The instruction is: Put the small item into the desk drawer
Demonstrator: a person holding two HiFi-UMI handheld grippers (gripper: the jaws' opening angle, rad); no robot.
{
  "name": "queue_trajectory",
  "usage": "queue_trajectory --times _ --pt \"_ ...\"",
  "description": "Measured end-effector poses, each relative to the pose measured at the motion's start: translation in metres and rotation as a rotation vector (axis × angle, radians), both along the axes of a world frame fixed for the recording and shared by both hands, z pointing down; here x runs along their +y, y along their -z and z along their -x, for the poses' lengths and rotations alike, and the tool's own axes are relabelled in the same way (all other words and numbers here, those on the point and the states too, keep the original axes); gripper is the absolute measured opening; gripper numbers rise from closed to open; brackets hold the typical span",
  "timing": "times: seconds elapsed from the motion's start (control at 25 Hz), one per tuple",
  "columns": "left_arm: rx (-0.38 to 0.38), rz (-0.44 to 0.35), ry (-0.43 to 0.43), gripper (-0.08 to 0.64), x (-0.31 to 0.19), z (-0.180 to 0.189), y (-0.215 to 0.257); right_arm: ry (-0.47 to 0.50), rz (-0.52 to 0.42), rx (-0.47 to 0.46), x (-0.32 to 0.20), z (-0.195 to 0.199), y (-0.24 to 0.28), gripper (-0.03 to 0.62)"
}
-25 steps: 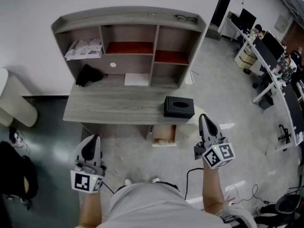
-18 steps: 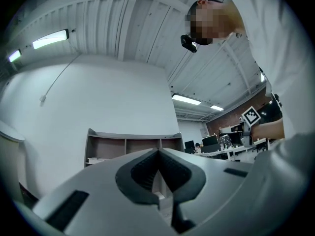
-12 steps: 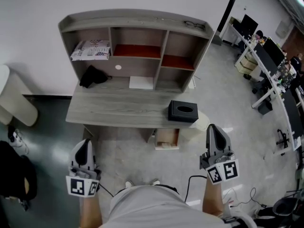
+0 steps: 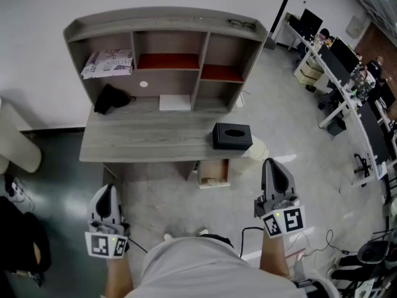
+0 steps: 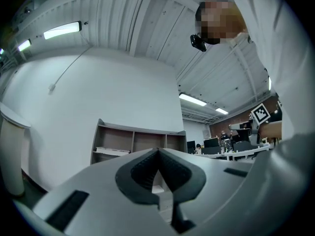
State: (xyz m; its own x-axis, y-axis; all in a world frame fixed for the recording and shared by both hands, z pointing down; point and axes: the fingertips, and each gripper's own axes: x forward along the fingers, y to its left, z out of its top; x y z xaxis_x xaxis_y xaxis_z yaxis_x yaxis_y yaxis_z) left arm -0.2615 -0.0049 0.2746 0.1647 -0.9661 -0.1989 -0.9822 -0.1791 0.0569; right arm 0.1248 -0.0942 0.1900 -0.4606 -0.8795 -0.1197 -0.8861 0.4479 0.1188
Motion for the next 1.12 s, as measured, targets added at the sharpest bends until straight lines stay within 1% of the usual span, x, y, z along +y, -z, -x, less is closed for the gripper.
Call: queue_trajectory --times 0.2,0.4,0.56,0.8,1.12 --pt "-0.021 -0.017 -0.031 0.017 0.001 0.004 0.006 -0.018 -0.001 -0.003 0.007 0.006 0.0 0.023" --pt "-0.023 -0.012 -0.04 0.017 0.007 0.014 0.007 -0.026 0.011 -0.011 0.011 0.014 -0.005 0.021" --pt "-0.042 -0.002 -0.042 0.017 0.012 0.021 0.003 -0.031 0.024 -0.014 0.014 0.021 -0.01 0.023" --pt "-0.033 0.009 -0.051 0.017 0.017 0.025 -0.001 -0.034 0.047 -0.018 0.018 0.027 -0.018 0.023" --pt "-0.042 0.014 -0.077 0.017 0.012 0.02 -0.002 -0.061 0.063 -0.022 0.021 0.02 -0.022 0.021"
